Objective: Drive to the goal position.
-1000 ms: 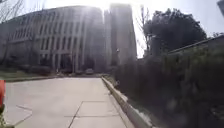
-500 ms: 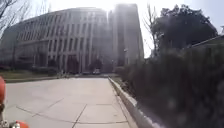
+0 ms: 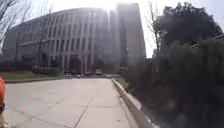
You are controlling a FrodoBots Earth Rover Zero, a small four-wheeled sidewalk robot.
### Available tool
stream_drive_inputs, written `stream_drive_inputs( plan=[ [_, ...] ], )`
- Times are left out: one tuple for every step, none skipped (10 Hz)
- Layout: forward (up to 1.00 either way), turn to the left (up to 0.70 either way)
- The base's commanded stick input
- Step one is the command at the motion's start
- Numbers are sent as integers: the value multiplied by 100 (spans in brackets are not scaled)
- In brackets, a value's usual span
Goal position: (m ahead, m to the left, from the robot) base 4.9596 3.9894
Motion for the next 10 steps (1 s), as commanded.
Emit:
stream_drive_inputs(
  plan=[
    [70, 34],
    [70, 34],
    [70, 34],
    [70, 34],
    [70, 34],
    [70, 34],
    [70, 34],
    [70, 34],
    [70, 34],
    [70, 34]
  ],
)
